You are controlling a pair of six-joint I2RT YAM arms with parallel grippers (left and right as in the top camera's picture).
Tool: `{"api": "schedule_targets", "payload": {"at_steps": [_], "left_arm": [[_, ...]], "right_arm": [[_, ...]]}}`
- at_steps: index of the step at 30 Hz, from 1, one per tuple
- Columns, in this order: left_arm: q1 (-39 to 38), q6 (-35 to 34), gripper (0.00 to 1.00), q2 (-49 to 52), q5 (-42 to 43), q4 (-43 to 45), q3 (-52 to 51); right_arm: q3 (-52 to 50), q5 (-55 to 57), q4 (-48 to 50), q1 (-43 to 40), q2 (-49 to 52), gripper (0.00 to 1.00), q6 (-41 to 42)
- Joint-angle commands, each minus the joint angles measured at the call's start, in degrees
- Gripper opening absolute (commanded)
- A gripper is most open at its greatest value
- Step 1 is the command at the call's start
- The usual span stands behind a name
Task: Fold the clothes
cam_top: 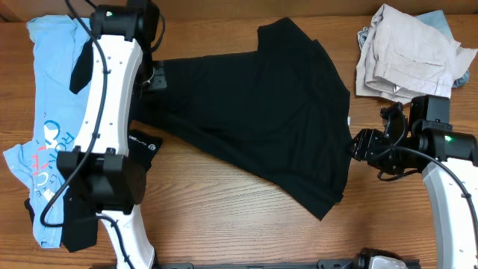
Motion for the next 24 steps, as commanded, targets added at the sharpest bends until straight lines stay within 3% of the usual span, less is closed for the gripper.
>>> {"api": "schedule_targets", "payload": {"at_steps": [1,5,13,20,24], "left_arm": [[0.26,1.27,0.04,-4.46,0.33,-0.13,1.55],[0.28,1.27,0.04,-4.81,-0.63,0.26,1.53],[0.26,1.73,0.04,-4.72,-0.61,5.35,1.51],[0.22,1.68,0.04,-4.59,-0.35,9.27,1.49],[0.22,1.70,0.04,-4.57,-0.22,9.99,1.49]], "right_arm": [[-1.66,-1.11,-0.63,2.45,-0.02,0.56,3.69],[-4.52,-0.85,0.00,9.84,-0.02,0.49,12.41],[-10.21,8.76,1.92,24.85,0.00,0.51,32.79],[-13.70,9.68,7.69,28.96,4.02,0.52,36.35],[-13.68,9.64,8.66,28.96,10.99,0.58,36.22]]}}
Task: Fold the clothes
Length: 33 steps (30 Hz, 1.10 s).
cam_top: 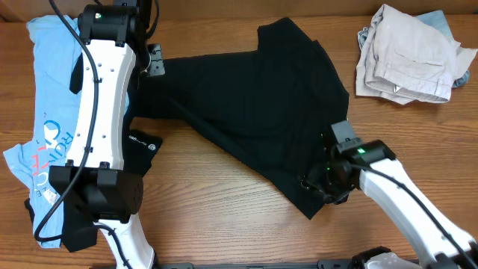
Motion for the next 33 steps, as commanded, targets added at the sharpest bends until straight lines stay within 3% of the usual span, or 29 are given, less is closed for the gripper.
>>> {"api": "schedule_targets", "payload": {"at_steps": [1,6,11,21,28,33], "left_arm": [[0.22,1.11,0.04,-1.03,-0.20,0.46,1.16],[0.22,1.11,0.04,-1.01,-0.22,0.46,1.16],[0.22,1.11,0.04,-0.98,-0.17,0.63,1.16],[0.22,1.09,0.04,-0.92,1.57,1.86,1.16],[0.22,1.09,0.04,-0.63,3.08,1.75,1.05],[0.22,1.09,0.04,-0.63,3.08,1.75,1.05]], "right_arm": [[-0.76,1.31,1.16,0.15,6.36,0.59,1.88],[-0.68,0.74,4.74,0.15,13.97,0.62,1.16],[0.50,-0.09,6.03,-1.88,15.39,0.62,-3.85],[9.16,4.00,7.56,-17.09,15.39,0.61,-13.84],[16.13,2.40,-0.28,-21.94,15.37,0.60,-20.28],[14.45,2.38,-4.46,-20.41,15.39,0.60,-20.48]]}}
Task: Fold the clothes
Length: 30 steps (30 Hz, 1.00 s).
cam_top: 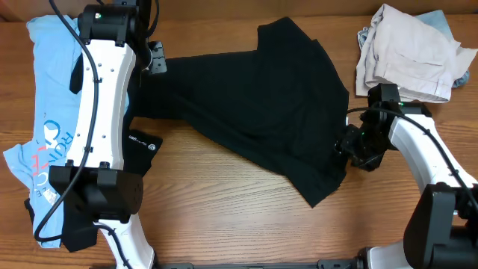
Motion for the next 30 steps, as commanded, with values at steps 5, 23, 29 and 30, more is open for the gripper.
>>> {"api": "schedule_targets", "payload": {"at_steps": [5,23,29,30], "left_arm": [[0.22,1.11,0.04,-0.63,0.68,0.24,1.07],[0.22,1.97,0.04,-0.63,0.68,0.46,1.05],[0.22,1.97,0.04,-0.63,0.68,0.44,1.07],[0.22,1.97,0.04,-0.63,0.68,0.44,1.07]], "right_arm": [[-6.16,-3.26,-0.85,4.35,0.17,0.54,-1.68],[-12.44,0.96,1.84,6.49,0.17,0.47,4.17],[-12.44,0.96,0.13,6.49,0.17,0.46,4.17],[-12.44,0.96,0.00,6.49,0.17,0.46,4.17]]}}
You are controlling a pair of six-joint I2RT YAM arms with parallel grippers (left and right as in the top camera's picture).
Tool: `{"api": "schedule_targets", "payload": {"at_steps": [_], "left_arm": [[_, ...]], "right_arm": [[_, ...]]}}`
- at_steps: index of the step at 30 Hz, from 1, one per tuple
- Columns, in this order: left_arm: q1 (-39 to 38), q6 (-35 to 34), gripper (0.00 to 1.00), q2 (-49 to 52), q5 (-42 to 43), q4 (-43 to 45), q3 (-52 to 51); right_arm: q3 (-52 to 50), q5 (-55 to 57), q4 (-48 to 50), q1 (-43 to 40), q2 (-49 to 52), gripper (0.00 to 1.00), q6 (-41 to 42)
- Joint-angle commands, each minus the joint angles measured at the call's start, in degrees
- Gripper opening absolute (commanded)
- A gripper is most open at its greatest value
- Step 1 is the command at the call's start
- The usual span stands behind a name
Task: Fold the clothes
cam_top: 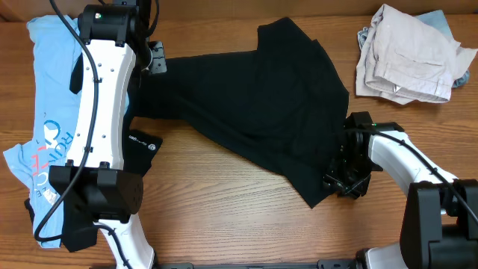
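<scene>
A black shirt point(254, 104) lies spread across the middle of the table, one sleeve pointing to the far edge and its lower corner near the front right. My left gripper point(151, 63) is at the shirt's left edge; whether its fingers clasp the cloth cannot be told. At the shirt's lower right corner sits my right gripper point(337, 181), dark against the black cloth, so its jaws cannot be read. A light blue printed shirt point(51, 112) lies along the left side, partly under my left arm.
A crumpled pile of beige and pale blue clothes point(411, 54) sits at the far right corner. A small black piece point(143, 142) with a white logo lies beside the left arm. Bare wooden table point(224, 217) stretches along the front.
My right gripper has moved from the shirt's right edge down to its lower right corner. The left arm and the shirt's outline look the same.
At first my right gripper was off the shirt's right side near the beige pile, and my left gripper sat lower on the left edge. Then the right was on the lower corner and the left farther back. It went to the right edge, and now is at the corner again.
</scene>
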Motion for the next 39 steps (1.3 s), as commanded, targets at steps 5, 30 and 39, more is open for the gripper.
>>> {"api": "schedule_targets", "payload": {"at_steps": [5,30,39], "left_arm": [[0.22,0.92,0.04,-0.63,0.46,0.28,1.05],[0.85,4.20,0.04,-1.11,0.42,0.24,1.90],[2.45,5.70,0.04,-6.49,0.44,-0.85,10.60]], "right_arm": [[-0.42,1.01,1.36,0.44,0.17,0.37,0.66],[14.71,4.17,-5.29,1.55,-4.44,0.04,-1.36],[41.48,12.11,-14.93,1.55,-9.31,0.04,-4.42]]}}
